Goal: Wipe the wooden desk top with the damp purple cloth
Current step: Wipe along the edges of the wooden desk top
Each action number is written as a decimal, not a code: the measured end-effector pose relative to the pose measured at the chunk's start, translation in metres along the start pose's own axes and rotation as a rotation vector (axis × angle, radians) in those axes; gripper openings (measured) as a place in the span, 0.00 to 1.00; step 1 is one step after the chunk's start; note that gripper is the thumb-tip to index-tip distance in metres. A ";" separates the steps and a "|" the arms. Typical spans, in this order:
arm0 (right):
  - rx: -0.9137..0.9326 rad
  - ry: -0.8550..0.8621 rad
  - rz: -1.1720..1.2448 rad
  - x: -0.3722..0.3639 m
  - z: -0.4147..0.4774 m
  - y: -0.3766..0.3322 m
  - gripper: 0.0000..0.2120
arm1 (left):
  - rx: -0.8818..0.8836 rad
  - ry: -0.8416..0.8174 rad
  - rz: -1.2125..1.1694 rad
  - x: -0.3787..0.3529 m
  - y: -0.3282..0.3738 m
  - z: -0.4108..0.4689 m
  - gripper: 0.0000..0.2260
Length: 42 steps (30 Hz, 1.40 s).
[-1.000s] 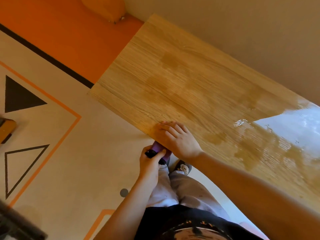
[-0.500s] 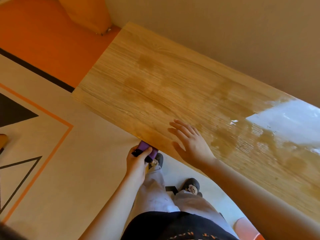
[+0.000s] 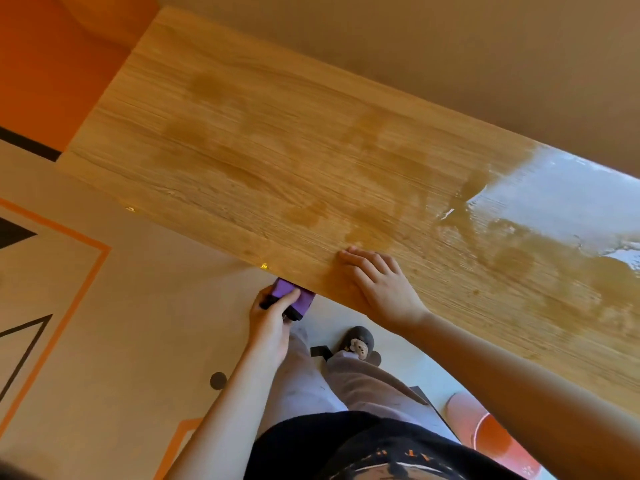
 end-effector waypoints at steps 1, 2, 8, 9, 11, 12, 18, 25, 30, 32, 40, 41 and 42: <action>0.004 0.005 0.012 0.000 -0.001 0.000 0.13 | -0.005 0.007 -0.022 0.000 -0.001 0.001 0.17; 0.004 0.009 0.024 0.000 -0.002 0.000 0.13 | -0.006 0.013 -0.030 -0.001 -0.005 -0.001 0.18; -0.013 -0.014 0.054 0.003 0.000 0.007 0.16 | 0.094 -0.028 0.118 -0.026 -0.063 -0.037 0.16; -0.013 -0.024 0.061 0.003 0.000 0.007 0.17 | 0.099 -0.037 0.137 -0.029 -0.069 -0.041 0.15; -0.016 -0.050 0.086 0.004 0.001 0.008 0.18 | 0.096 -0.058 0.159 -0.029 -0.071 -0.043 0.13; -0.013 -0.062 0.109 0.006 0.002 0.008 0.18 | 0.091 -0.064 0.156 -0.026 -0.068 -0.042 0.14; -0.116 -0.003 0.251 0.026 -0.024 0.012 0.18 | 0.025 -0.006 -0.017 -0.016 -0.036 -0.021 0.20; -0.613 0.096 0.519 0.052 -0.093 -0.019 0.07 | 0.199 0.007 0.179 -0.025 -0.071 -0.039 0.22; -0.942 -0.288 0.776 0.038 -0.107 -0.050 0.14 | 0.272 -0.079 0.339 -0.031 -0.053 -0.037 0.20; -1.073 -0.467 1.015 0.025 -0.101 -0.060 0.28 | 0.306 -0.122 0.421 -0.033 -0.045 -0.036 0.20; -1.519 0.135 1.930 0.008 -0.054 -0.113 0.16 | 0.354 -0.383 0.717 -0.033 -0.014 -0.035 0.11; -1.564 0.229 1.948 0.009 -0.052 -0.117 0.15 | 0.330 -0.452 0.806 -0.032 -0.006 -0.035 0.09; -1.623 0.314 1.951 0.008 -0.052 -0.119 0.14 | 0.293 -0.536 0.927 -0.031 0.003 -0.034 0.07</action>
Point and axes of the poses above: each hand's wrist, its own z-axis towards the middle knuckle, its own x-axis out of the back of the hand, y = z × x, the point moved 1 cm from there along z, towards the middle knuckle, and after that the axes turned 14 degrees about -z, right-handed, at the moved point
